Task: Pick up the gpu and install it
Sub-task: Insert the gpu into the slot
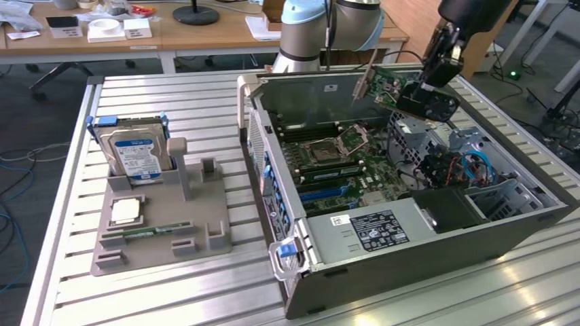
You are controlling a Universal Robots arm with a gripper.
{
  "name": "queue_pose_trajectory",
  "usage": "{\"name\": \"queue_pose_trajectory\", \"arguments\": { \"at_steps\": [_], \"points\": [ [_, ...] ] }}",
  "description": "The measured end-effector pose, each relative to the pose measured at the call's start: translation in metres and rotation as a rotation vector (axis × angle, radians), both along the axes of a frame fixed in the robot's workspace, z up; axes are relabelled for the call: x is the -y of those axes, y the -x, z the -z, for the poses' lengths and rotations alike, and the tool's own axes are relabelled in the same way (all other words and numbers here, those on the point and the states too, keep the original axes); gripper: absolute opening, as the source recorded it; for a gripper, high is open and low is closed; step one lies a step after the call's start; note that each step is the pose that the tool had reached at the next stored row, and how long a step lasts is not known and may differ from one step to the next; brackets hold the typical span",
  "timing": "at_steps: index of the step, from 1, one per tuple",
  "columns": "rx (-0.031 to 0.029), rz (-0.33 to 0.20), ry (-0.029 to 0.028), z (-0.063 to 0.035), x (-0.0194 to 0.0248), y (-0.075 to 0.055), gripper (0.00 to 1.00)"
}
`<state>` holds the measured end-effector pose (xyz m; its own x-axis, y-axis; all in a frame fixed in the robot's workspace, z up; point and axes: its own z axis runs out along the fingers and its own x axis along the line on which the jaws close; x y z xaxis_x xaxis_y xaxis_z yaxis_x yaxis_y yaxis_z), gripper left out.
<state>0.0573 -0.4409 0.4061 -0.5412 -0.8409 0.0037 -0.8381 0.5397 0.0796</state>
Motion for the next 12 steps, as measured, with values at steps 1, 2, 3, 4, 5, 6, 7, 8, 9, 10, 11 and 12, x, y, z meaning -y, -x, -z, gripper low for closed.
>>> {"name": "queue_pose_trajectory", "arguments": {
  "at_steps": [1, 2, 3, 4, 5, 6, 7, 8, 9, 10, 11, 12],
  "points": [
    [0.0, -0.016, -0.0001, 0.0, 0.0, 0.0, 0.26],
    [0.0, -0.032, -0.0001, 0.0, 0.0, 0.0, 0.26],
    [0.0, -0.049, -0.0001, 0.0, 0.0, 0.0, 0.26],
    [0.0, -0.089, -0.0001, 0.0001, 0.0, 0.0, 0.26],
    [0.0, -0.121, -0.0001, 0.0001, 0.0, 0.0, 0.26],
    [0.0, -0.137, 0.0, 0.0001, 0.0, 0.0, 0.26],
    [0.0, -0.154, -0.0001, 0.0001, 0.0, 0.0, 0.26],
    [0.0, -0.17, -0.0001, 0.0001, 0.0, 0.0, 0.26],
    [0.0, -0.186, -0.0001, 0.0002, 0.0, 0.0, 0.26],
    [0.0, -0.202, -0.0001, 0.0001, 0.0, 0.0, 0.26],
    [0.0, -0.218, -0.0001, 0.0002, 0.0, 0.0, 0.26],
    [0.0, -0.234, -0.0001, 0.0002, 0.0, 0.0, 0.26]
  ]
}}
